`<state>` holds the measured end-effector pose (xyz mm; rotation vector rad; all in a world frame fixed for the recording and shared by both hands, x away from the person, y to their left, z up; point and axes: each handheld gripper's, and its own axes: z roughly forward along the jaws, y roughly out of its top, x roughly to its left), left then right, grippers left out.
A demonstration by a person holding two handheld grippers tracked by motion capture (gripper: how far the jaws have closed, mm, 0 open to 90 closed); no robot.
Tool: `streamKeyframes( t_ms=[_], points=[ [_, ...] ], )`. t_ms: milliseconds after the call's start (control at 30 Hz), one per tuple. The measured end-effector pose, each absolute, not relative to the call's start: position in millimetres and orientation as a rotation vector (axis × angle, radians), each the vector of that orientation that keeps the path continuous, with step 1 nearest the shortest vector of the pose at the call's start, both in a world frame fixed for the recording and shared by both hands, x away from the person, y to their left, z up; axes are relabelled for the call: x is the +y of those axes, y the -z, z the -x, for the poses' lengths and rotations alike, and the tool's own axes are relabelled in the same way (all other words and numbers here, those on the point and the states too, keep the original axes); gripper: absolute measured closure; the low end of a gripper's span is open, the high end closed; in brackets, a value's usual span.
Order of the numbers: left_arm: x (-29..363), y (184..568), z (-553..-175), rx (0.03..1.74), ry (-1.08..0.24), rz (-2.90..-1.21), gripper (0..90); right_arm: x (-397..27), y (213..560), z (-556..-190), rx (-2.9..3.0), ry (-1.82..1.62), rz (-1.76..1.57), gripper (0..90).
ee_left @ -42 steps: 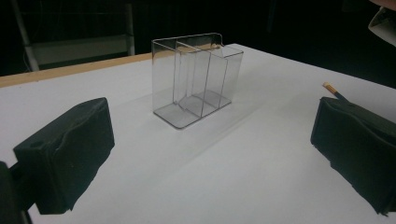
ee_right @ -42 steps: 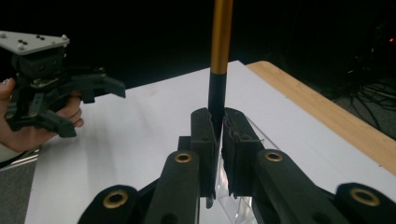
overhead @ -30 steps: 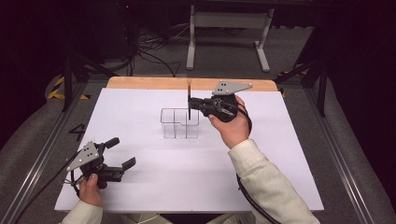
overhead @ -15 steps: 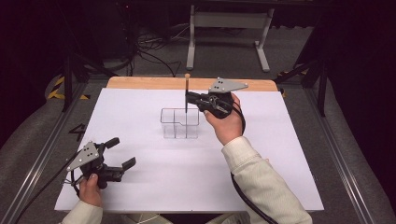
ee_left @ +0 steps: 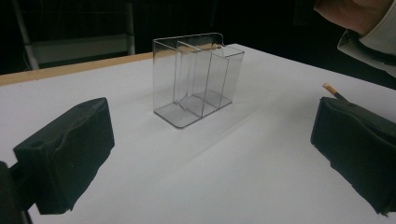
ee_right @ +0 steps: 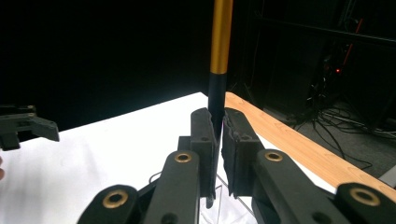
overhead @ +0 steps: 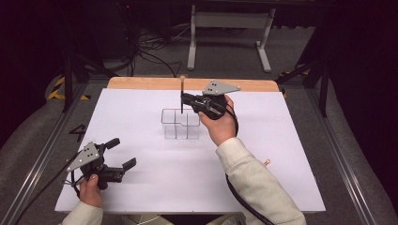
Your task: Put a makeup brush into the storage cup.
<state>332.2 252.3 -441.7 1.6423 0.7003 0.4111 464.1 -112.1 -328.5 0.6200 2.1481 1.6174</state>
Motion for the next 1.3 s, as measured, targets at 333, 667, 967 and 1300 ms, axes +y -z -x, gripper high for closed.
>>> streamKeyframes(
  t_ms=[333,667,967,1300],
  points=[
    [252,442,-332,0.701,-0.417,-1.639,0.4,-110,343,-469,2.155,-1.607,-0.632,83.7],
    [252,441,-332,0.7,-0.414,-1.642,0.4,-107,352,-471,2.181,-1.587,-0.644,83.7],
    [252,441,-332,0.703,-0.413,-1.64,0.4,-105,362,-473,2.203,-1.571,-0.66,83.7],
    [252,441,-332,0.702,-0.418,-1.64,0.4,-103,369,-474,2.23,-1.557,-0.68,83.6]
  ],
)
